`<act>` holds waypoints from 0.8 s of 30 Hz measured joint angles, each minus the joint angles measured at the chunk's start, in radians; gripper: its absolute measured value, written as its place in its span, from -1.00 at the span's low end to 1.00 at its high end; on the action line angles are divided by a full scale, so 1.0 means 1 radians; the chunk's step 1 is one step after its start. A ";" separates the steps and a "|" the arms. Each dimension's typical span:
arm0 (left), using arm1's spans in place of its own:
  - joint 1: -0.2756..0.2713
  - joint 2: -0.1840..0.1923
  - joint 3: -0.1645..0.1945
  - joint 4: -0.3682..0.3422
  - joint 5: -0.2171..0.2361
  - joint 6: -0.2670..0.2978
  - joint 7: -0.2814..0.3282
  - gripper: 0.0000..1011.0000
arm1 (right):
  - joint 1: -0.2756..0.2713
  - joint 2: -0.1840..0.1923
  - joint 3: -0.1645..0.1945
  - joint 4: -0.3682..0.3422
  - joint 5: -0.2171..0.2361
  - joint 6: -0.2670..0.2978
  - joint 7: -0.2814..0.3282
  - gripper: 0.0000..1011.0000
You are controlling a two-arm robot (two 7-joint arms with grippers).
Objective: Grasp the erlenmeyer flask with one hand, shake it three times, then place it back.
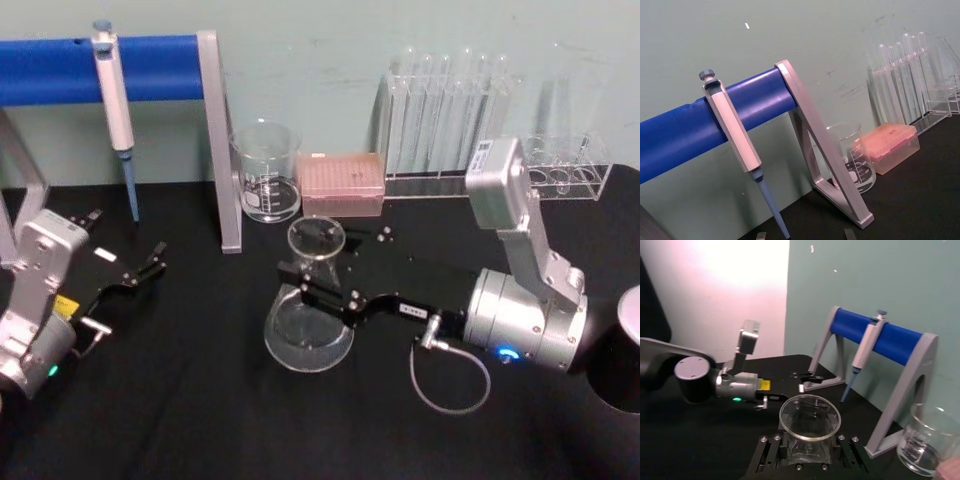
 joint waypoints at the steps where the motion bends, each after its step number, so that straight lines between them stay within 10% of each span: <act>1: 0.000 0.000 0.000 0.000 0.000 0.000 0.000 0.98 | 0.000 0.003 -0.003 -0.002 0.002 -0.001 0.002 -0.11; 24: 0.000 0.000 0.000 0.000 0.000 0.000 0.000 0.98 | 0.025 0.047 -0.051 -0.004 0.036 -0.033 0.031 -0.11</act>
